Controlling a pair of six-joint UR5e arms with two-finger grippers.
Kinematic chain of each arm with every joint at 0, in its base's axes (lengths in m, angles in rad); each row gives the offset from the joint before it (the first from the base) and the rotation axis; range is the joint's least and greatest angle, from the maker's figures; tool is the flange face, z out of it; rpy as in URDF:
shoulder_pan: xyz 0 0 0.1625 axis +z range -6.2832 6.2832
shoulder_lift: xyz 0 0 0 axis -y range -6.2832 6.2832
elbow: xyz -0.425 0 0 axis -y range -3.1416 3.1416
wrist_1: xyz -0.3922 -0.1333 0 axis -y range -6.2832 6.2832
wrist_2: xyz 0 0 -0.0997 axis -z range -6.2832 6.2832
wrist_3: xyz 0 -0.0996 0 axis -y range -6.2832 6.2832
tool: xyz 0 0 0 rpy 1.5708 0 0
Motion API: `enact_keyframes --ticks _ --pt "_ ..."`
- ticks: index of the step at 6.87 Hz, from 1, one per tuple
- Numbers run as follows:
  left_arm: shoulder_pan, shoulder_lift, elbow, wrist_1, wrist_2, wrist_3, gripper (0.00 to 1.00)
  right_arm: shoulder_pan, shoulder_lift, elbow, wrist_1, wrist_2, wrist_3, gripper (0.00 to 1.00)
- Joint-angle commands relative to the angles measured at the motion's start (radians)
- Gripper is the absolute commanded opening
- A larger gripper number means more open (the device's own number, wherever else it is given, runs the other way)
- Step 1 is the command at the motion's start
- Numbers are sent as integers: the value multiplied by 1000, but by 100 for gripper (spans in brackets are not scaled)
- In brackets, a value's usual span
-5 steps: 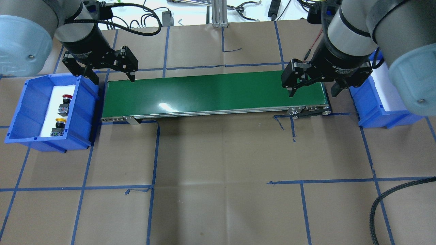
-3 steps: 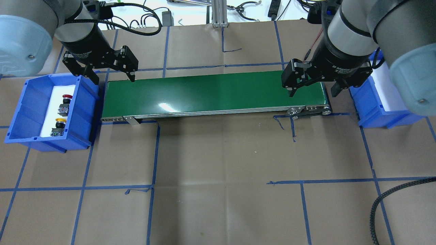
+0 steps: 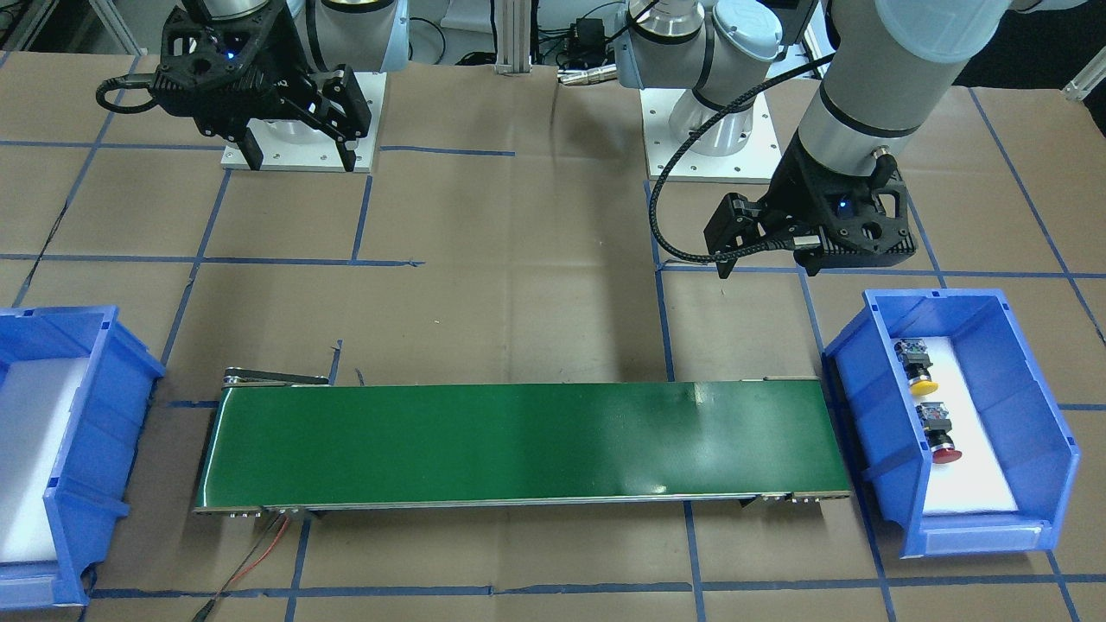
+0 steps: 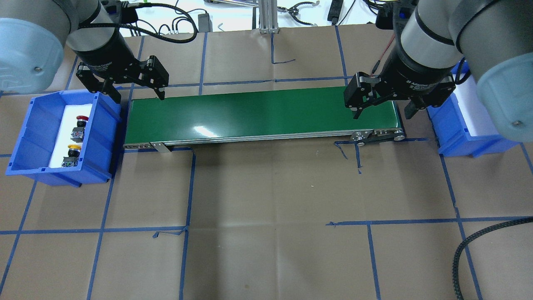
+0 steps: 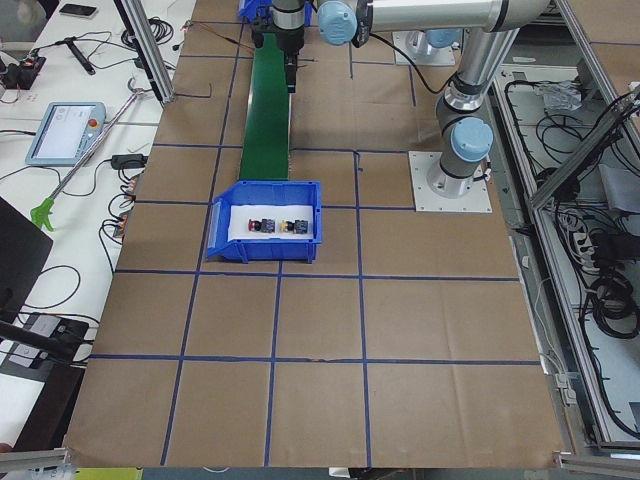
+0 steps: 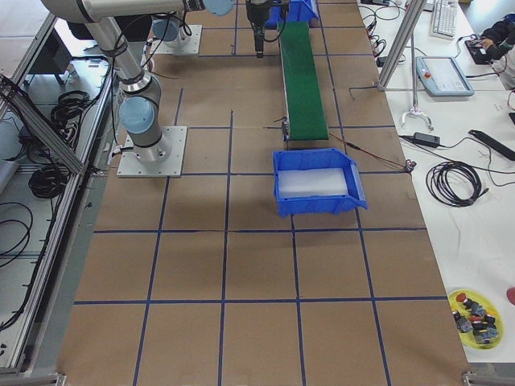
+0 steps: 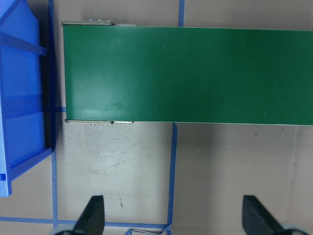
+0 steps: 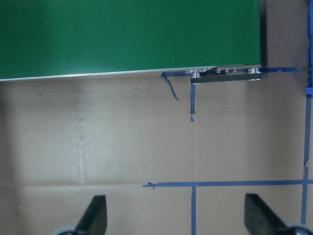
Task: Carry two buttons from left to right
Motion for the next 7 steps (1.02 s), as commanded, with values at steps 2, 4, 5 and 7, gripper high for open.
enact_keyframes --ticks 2,4,5,7 --pt "3 0 -2 0 0 2 100 0 0 5 6 2 0 100" --pt "9 -5 -2 0 -2 20 100 0 3 5 2 5 0 100" --pt "39 -6 -2 2 0 96 100 0 5 6 3 5 1 100" --pt "226 -17 -2 0 -10 235 100 2 6 8 6 5 1 100"
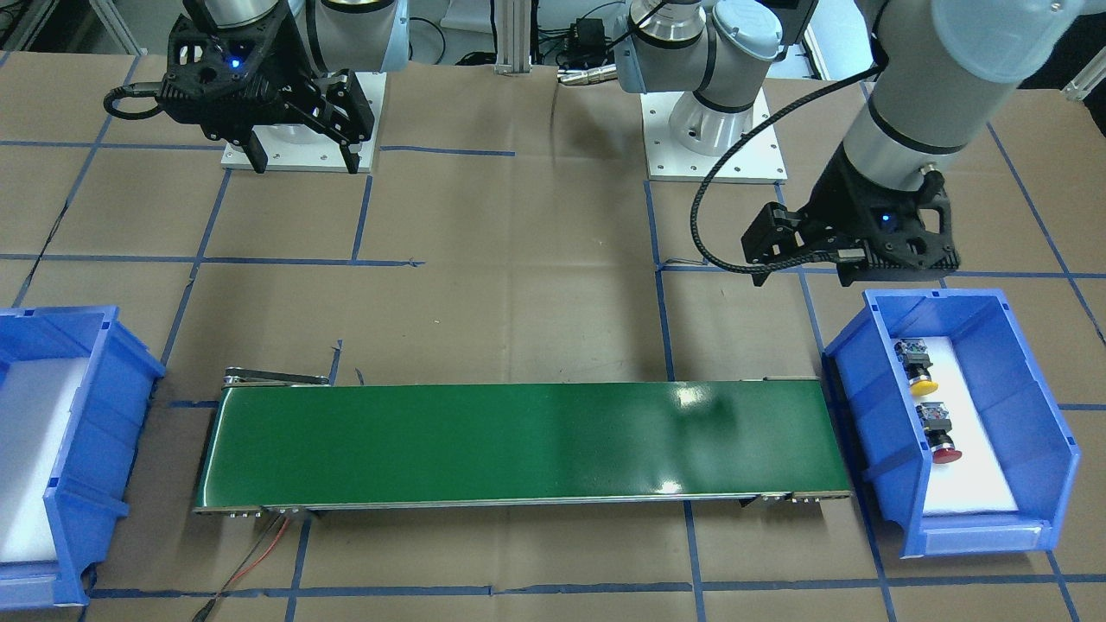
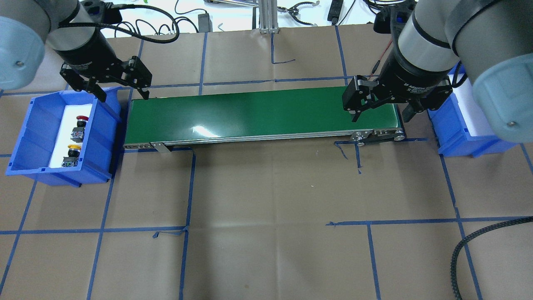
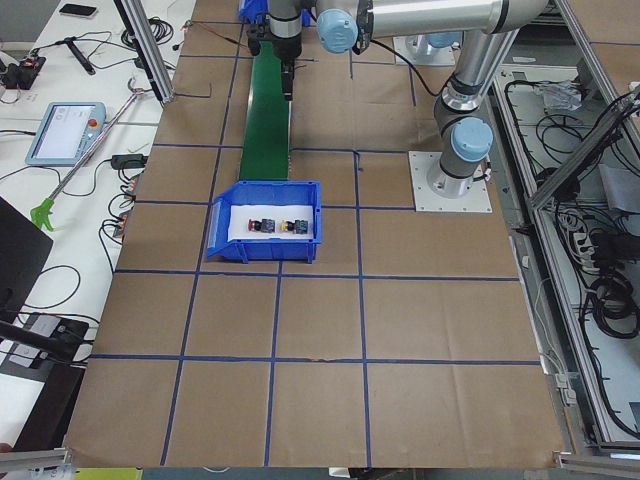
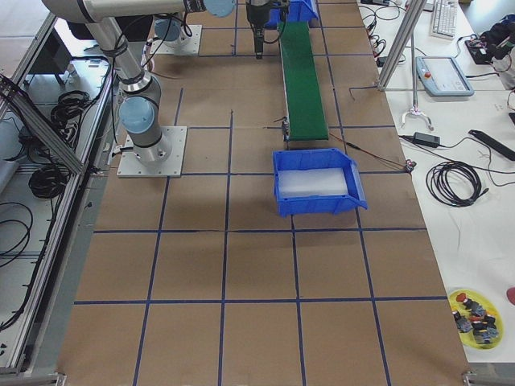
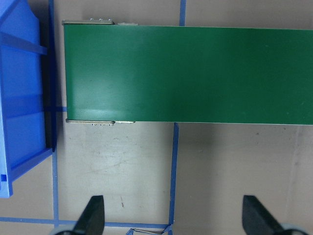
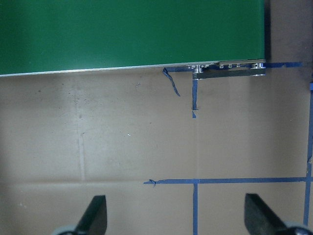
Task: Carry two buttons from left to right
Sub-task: 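Move the left gripper over the blue bin and lower toward the yellow button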
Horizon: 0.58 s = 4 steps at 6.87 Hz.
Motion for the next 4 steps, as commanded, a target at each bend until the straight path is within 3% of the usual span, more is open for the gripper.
enact_keyframes --ticks 1,3,4 --pt "224 -17 1 -2 3 231 100 1 4 2 6 -1 0 100" --pt "414 -29 0 0 7 428 100 1 12 7 23 -1 -1 100" --pt "451 -43 -2 0 7 447 100 1 14 14 23 -1 -1 100"
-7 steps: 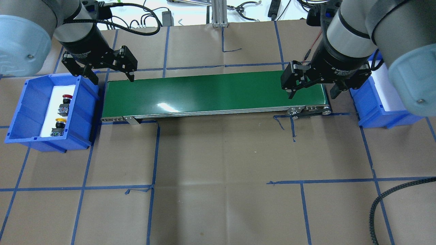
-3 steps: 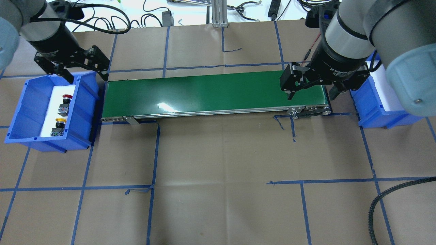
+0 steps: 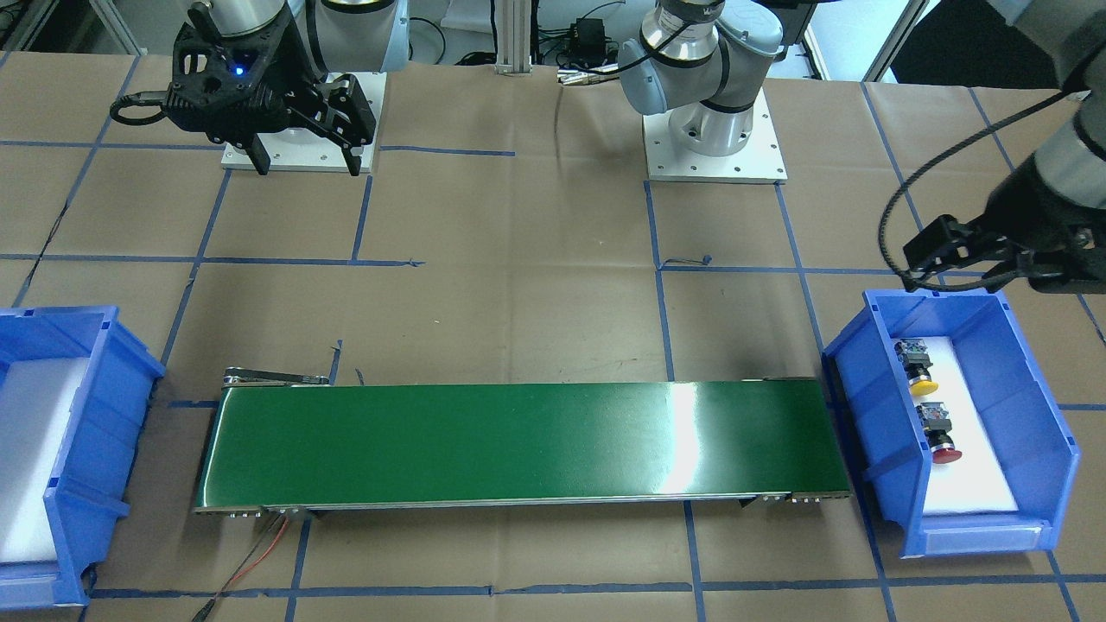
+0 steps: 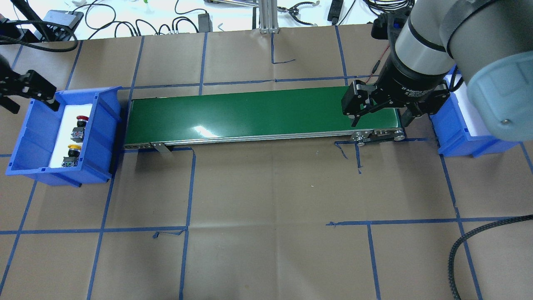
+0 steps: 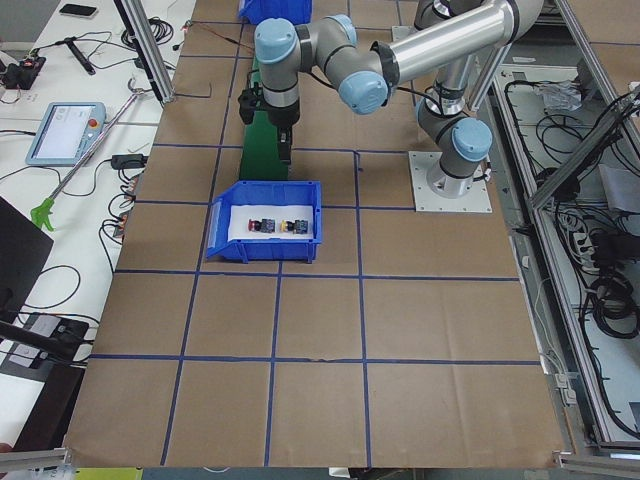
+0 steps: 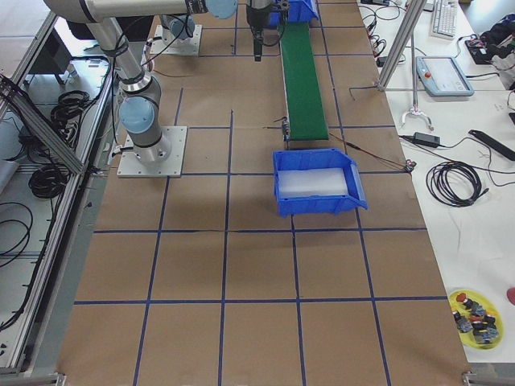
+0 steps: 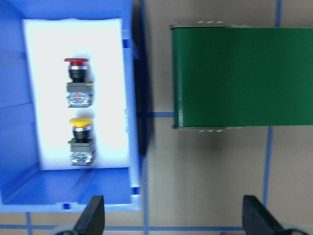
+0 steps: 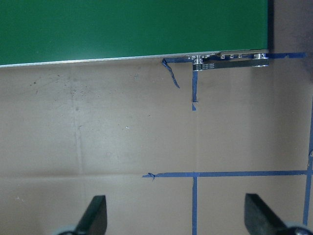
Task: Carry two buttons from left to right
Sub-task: 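Move the left gripper over the blue bin and lower toward the yellow button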
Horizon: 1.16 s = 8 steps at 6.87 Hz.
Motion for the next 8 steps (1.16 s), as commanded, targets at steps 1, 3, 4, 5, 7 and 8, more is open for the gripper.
enact_keyframes --ticks 1,3,4,5,7,8 --pt "73 -22 -1 11 1 64 100 0 4 23 1 -3 -1 100" --pt "73 -48 -33 72 1 64 99 0 4 25 -11 -6 -14 100" --pt "73 -63 -79 154 1 66 99 0 1 24 -16 -5 -25 100" --pt "73 -82 -122 220 1 64 99 -2 1 24 -20 -3 -27 100" --pt "73 -112 -206 337 -1 61 99 -2 3 25 -43 -2 -36 100" --pt "70 -123 -240 400 -2 63 99 -2 3 24 -45 0 -34 100"
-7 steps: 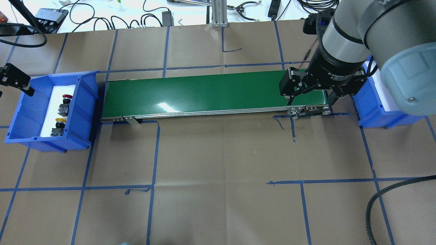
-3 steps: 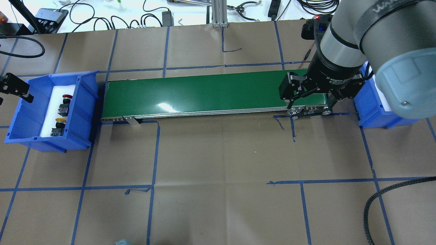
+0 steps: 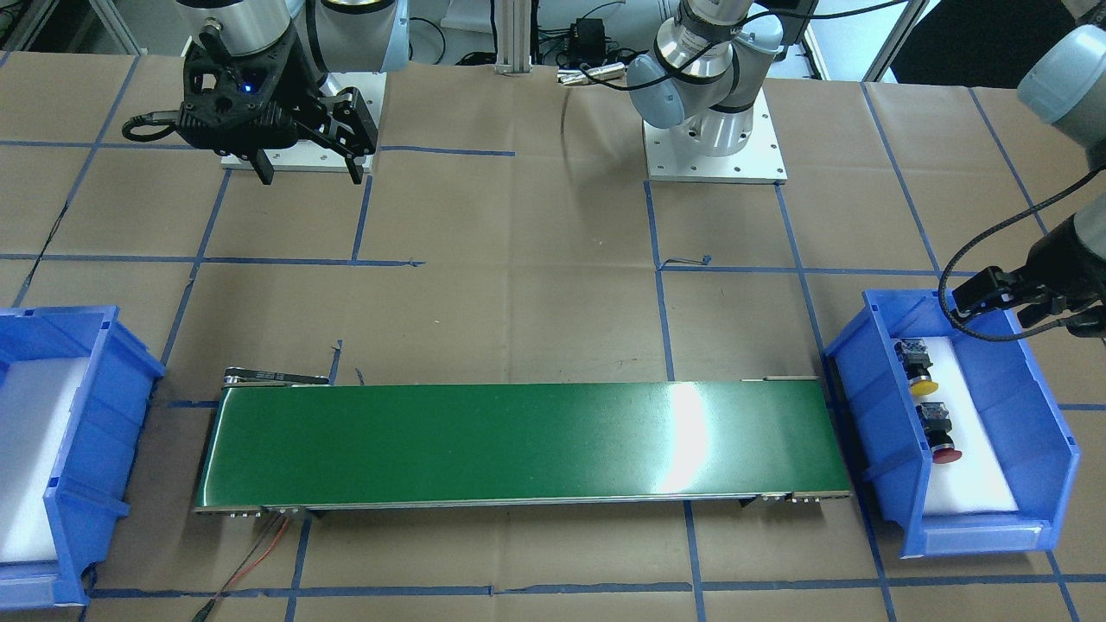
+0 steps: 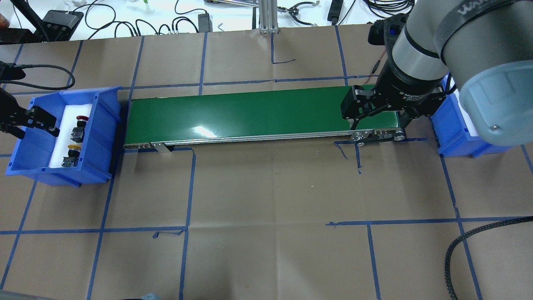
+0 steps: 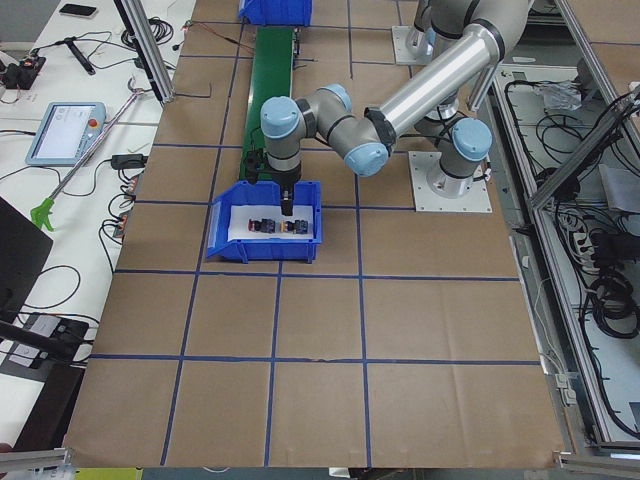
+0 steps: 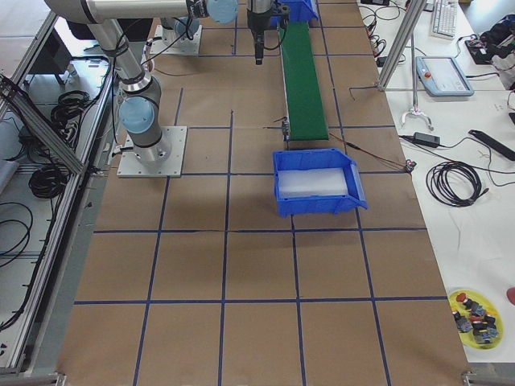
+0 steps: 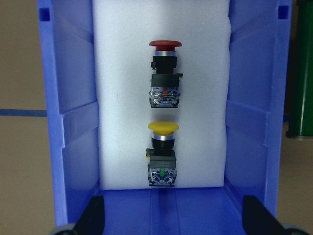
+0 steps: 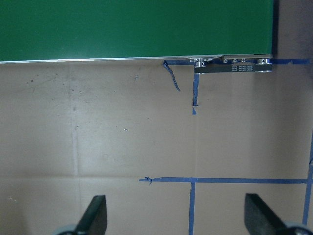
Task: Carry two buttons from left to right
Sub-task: 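Move the left gripper over the blue bin and lower toward the yellow button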
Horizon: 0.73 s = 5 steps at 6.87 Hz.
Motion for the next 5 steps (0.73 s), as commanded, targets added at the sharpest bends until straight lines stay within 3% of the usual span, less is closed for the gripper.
enact_keyframes --ticks 1,5 --pt "-2 -29 -62 94 -1 0 99 0 1 -1 -5 8 1 100" --pt "-5 -118 -116 225 0 3 99 0 2 1 -5 8 1 100"
